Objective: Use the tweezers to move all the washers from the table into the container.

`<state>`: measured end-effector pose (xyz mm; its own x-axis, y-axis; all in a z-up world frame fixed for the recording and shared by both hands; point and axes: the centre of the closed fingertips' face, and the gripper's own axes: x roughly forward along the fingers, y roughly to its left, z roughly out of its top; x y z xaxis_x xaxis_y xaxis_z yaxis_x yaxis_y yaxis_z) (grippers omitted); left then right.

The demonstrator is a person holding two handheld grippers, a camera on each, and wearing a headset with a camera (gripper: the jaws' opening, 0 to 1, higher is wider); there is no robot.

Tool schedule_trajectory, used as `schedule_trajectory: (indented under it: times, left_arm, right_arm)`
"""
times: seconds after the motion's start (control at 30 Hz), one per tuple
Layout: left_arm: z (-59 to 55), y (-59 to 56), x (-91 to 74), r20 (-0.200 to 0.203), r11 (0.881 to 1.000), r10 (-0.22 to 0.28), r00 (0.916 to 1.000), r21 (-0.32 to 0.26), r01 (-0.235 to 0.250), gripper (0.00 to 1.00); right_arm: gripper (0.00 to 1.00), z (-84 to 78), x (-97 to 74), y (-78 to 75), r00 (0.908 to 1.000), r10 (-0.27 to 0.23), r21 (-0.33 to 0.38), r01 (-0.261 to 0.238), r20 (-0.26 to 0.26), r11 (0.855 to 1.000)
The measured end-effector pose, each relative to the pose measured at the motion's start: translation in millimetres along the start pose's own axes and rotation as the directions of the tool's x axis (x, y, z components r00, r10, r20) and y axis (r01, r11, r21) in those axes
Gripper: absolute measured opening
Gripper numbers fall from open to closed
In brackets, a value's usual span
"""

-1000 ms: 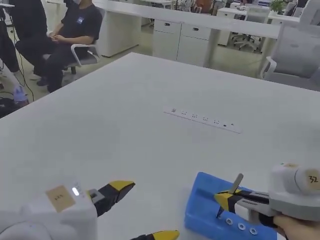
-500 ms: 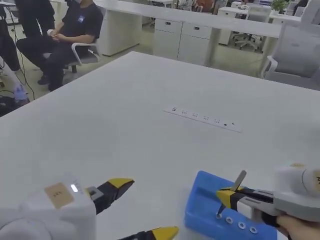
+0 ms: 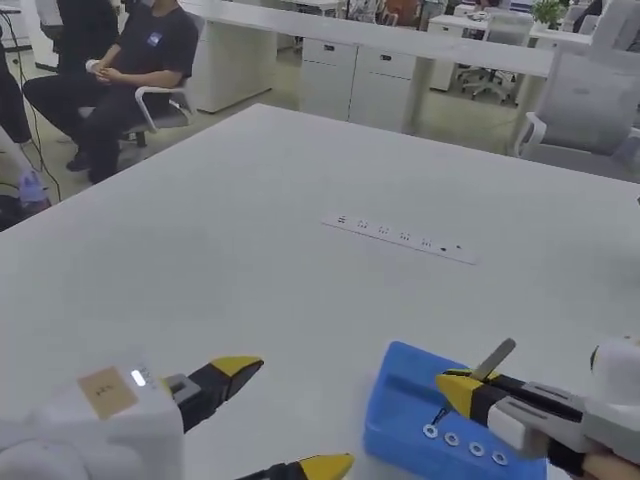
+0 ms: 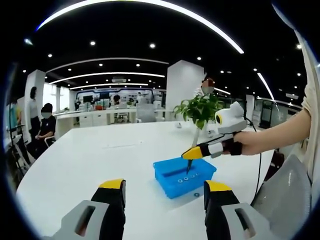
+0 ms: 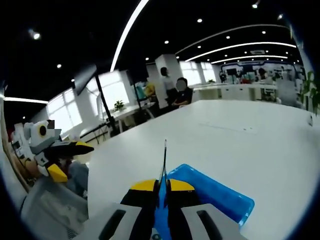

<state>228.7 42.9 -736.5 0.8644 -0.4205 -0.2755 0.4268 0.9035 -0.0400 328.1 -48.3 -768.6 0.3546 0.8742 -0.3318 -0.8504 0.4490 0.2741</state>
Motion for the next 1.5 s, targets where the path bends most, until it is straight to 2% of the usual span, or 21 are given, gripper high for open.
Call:
schedule_trajectory:
  times: [0.1, 0.3, 0.53, 0.63, 0.73, 0.77, 0.83, 0.87, 0.93, 0.97, 1.03, 1.1, 1.27, 1.43, 1.5]
  left_arm:
    - [1.0, -0.6, 0.1, 0.004, 1.000, -0.002, 1.0000, 0.003, 0.002, 0.63]
    - [-0.2, -0.8, 0.5, -0.004, 1.000, -0.005, 1.0000, 0.006, 0.005, 0.63]
    - [-0.5, -1.1, 0.4, -0.003, 1.000, -0.006, 1.0000, 0.005, 0.006, 0.63]
    - [-0.5, -1.1, 0.7, -0.002, 1.000, -0.006, 1.0000, 0.006, 0.006, 0.63]
    - [-0.5, -1.7, 0.8, -0.003, 1.000, -0.009, 1.0000, 0.007, 0.009, 0.63]
    - [-0.8, -1.8, 0.9, -0.004, 1.000, -0.010, 0.9999, 0.008, 0.010, 0.63]
    - [-1.2, -1.8, 0.8, -0.006, 1.000, -0.010, 0.9999, 0.009, 0.010, 0.63]
    - [-1.1, -1.8, 0.8, -0.005, 1.000, -0.010, 0.9999, 0.009, 0.010, 0.63]
    - [-1.1, -1.9, 0.6, -0.005, 1.000, -0.011, 0.9999, 0.008, 0.011, 0.63]
    - [-1.2, -1.8, 0.5, -0.005, 1.000, -0.010, 0.9999, 0.009, 0.010, 0.63]
    - [-1.5, -1.8, 0.5, -0.007, 1.000, -0.010, 0.9999, 0.009, 0.010, 0.63]
    - [-1.3, -1.3, 0.3, -0.005, 1.000, -0.008, 1.0000, 0.008, 0.008, 0.63]
    - [-1.4, -1.6, 0.4, -0.007, 1.000, -0.009, 0.9999, 0.010, 0.009, 0.63]
    - [-1.0, -2.1, 0.4, -0.006, 1.000, -0.010, 0.9999, 0.010, 0.010, 0.63]
    - [-0.8, -2.1, 0.4, -0.005, 1.000, -0.010, 0.9999, 0.009, 0.010, 0.62]
  right_arm:
    - [0.04, -2.3, -4.0, 11.7, 0.9994, 0.033, -0.005, -0.033, 0.006, 0.999]
    - [0.04, -22.2, -5.5, 29.7, 0.9955, 0.087, -0.030, -0.088, -0.036, 0.996]
    - [0.04, -48.1, -5.8, 31.3, 0.9932, 0.073, -0.031, -0.076, -0.090, 0.997]
    - [0.04, -59.4, -5.1, 28.7, 0.9909, 0.058, -0.066, -0.066, -0.122, 0.996]
    - [0.03, -67.2, -4.6, 24.2, 0.9873, 0.033, -0.163, -0.059, -0.155, 0.985]
    - [0.04, -65.5, -3.3, 28.8, 0.9889, 0.056, -0.168, -0.079, -0.138, 0.983]
    - [0.03, -67.8, -2.1, 29.5, 0.9888, 0.051, -0.183, -0.077, -0.140, 0.980]
    - [0.03, -69.5, -1.6, 29.4, 0.9875, 0.052, -0.228, -0.085, -0.149, 0.970]
    - [0.04, -72.2, -0.4, 30.2, 0.9861, 0.050, -0.252, -0.089, -0.158, 0.964]
    - [0.04, -75.5, -0.1, 29.3, 0.9832, 0.040, -0.286, -0.091, -0.178, 0.954]
    - [0.04, -76.6, 0.8, 30.2, 0.9828, 0.034, -0.326, -0.092, -0.181, 0.941]
    - [0.03, -78.6, 1.4, 28.2, 0.9824, 0.020, -0.343, -0.084, -0.186, 0.935]
    - [0.03, -77.6, 2.2, 28.1, 0.9862, 0.017, -0.342, -0.073, -0.165, 0.937]
    - [0.03, -77.2, 2.5, 27.2, 0.9863, 0.018, -0.260, -0.060, -0.164, 0.964]
    - [0.03, -79.0, 1.6, 32.8, 0.9844, 0.043, -0.231, -0.082, -0.171, 0.970]
